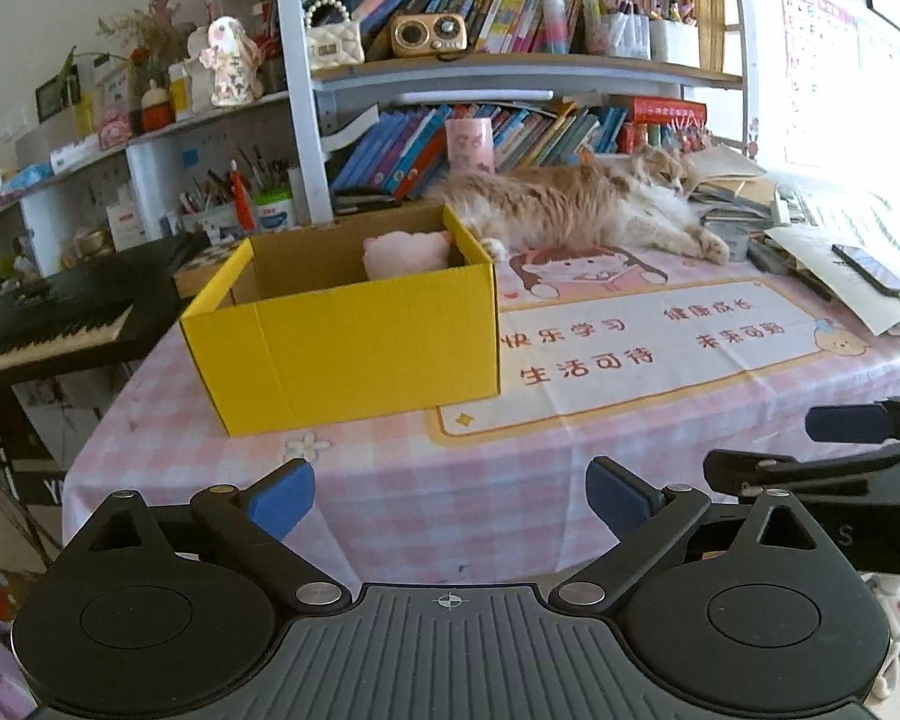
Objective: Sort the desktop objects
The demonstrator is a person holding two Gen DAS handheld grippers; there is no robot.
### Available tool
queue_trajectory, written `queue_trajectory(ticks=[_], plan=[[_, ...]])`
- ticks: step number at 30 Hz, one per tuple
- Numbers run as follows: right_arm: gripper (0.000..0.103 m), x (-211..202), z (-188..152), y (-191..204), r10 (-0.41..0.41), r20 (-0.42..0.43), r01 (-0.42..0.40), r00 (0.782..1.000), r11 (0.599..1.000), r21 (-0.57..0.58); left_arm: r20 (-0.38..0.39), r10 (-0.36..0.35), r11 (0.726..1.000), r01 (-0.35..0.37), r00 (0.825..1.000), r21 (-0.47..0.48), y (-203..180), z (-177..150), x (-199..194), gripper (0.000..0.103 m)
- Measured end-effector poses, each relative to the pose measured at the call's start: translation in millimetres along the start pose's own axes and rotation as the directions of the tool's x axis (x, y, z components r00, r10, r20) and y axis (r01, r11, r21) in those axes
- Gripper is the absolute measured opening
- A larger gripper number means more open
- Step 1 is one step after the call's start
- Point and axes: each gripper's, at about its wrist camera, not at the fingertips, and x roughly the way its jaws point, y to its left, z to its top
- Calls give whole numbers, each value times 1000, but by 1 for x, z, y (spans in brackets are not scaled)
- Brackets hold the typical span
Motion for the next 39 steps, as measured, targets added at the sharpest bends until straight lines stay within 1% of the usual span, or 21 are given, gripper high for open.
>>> queue_trajectory(ticks=[2, 8, 11, 14, 20, 23, 27, 39], plan=[[70, -1, -2, 0, -7, -8, 7, 1000, 1000, 2, -7, 4, 1000, -4, 1000, -1, -1, -2, -1, 99], [78, -4, -3, -1, -21, -12, 21, 1000, 1000, -7, -12, 8, 1000, -8, 1000, -19, -1, -1, -1, 100], [78, -4, -5, -2, -21, -16, 21, 1000, 1000, -14, -21, 18, 999, -19, 1000, -27, -4, -1, 2, 100], [78, -3, -8, -5, -23, -32, 23, 999, 1000, -6, -35, 35, 999, -35, 999, -14, -6, -2, 4, 100], [82, -3, -12, -11, -37, -46, 38, 998, 999, 18, -45, 15, 1000, -15, 999, 4, -11, -5, 3, 101], [82, -3, -12, -12, -43, -55, 44, 998, 999, 29, -51, 4, 1000, -3, 999, 9, -13, -7, 1, 103], [82, -1, -13, -13, -35, -68, 37, 997, 999, 34, -60, 11, 1000, -10, 998, 7, -12, -7, 1, 103], [83, 0, -11, -9, -29, -69, 30, 997, 999, 17, -85, 0, 1000, -2, 996, -17, -7, -8, 6, 103]])
